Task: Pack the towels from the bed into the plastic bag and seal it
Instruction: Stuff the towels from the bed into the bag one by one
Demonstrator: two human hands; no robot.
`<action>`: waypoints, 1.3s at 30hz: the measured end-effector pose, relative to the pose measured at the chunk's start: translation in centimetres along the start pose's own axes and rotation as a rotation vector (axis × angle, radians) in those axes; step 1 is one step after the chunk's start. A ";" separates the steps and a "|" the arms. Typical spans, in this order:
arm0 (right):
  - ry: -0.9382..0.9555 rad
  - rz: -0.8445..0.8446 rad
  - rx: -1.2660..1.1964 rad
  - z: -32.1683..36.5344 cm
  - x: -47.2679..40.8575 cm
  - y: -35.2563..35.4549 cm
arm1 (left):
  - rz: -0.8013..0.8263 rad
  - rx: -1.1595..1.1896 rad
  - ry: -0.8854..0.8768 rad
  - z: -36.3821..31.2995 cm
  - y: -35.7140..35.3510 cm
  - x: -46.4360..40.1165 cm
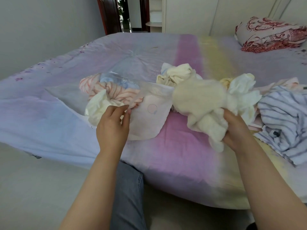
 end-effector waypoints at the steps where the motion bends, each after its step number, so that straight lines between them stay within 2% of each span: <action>1: 0.017 0.040 -0.107 0.6 0.5 -0.6 | 0.000 0.008 0.013 -0.1 0.1 -0.1; 3: 0.095 0.065 -0.158 1.6 1.2 -2.0 | 0.004 0.053 0.072 -0.1 0.3 -0.3; 4: 0.165 0.043 -0.063 1.8 1.5 -2.6 | 0.003 0.085 0.107 0.0 0.5 -0.5; 6: 0.296 -0.044 0.331 0.8 2.6 -4.8 | -0.005 0.152 0.163 0.3 0.8 -0.8; 7: 0.378 -0.051 0.624 -0.4 3.2 -6.4 | -0.014 0.183 0.182 0.4 1.1 -1.0; 8: 0.434 0.029 0.933 -2.6 3.6 -8.3 | -0.026 0.208 0.194 0.6 1.3 -1.2; 9: 0.409 0.163 1.219 -5.7 3.8 -9.7 | -0.037 0.226 0.200 0.7 1.5 -1.5; 11: 0.208 0.366 1.549 -11.4 4.5 -9.9 | -0.031 0.244 0.184 0.7 1.7 -1.7; 12: 0.193 0.369 1.561 -12.4 4.8 -9.6 | -0.015 0.242 0.160 0.6 1.6 -1.7; 15: 0.498 0.118 1.547 -10.8 5.1 -8.4 | 0.021 0.218 0.109 0.8 1.2 -1.2; 16: 0.515 0.074 1.603 -10.7 4.9 -7.7 | 0.021 0.208 0.106 1.0 1.0 -0.9; 19: 0.321 0.154 1.709 -12.7 3.6 -6.2 | 0.036 0.234 0.139 1.0 0.2 0.0; 20: 0.311 0.168 1.703 -12.9 3.2 -6.4 | 0.049 0.252 0.151 0.7 -0.1 0.3; 23: 0.304 0.082 1.484 -10.0 1.6 -8.4 | 0.055 0.242 0.148 -0.2 -0.5 1.0; 27: 0.187 -0.026 0.885 -7.4 -2.1 -12.5 | 0.035 0.229 0.120 -0.1 0.0 1.0; 30: 0.116 -0.067 0.740 -9.6 -4.6 -15.6 | 0.022 0.279 0.105 -0.3 0.1 1.1; 31: 0.030 0.007 0.775 -11.2 -5.4 -16.7 | 0.014 0.285 0.106 -0.3 0.2 1.0; 33: -0.067 0.268 1.033 -14.0 -5.6 -18.4 | -0.006 0.267 0.073 -0.2 0.4 1.0; 35: 0.017 0.384 1.167 -13.9 -4.8 -18.9 | -0.017 0.247 0.050 0.3 0.6 0.9; 38: 0.270 0.157 1.173 -10.7 -3.1 -16.8 | -0.041 0.236 0.041 0.6 0.9 0.7; 39: 0.302 0.143 1.207 -10.2 -2.2 -16.0 | -0.047 0.223 0.021 0.5 0.9 0.7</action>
Point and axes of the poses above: each hand's wrist, its own x-axis away from the middle knuckle, its own y-axis out of the back of the hand, z = x × y, the point moved 7 cm from there along -x, towards the middle knuckle, and after that the axes turned 3 degrees about -z, right-handed, at the moved point
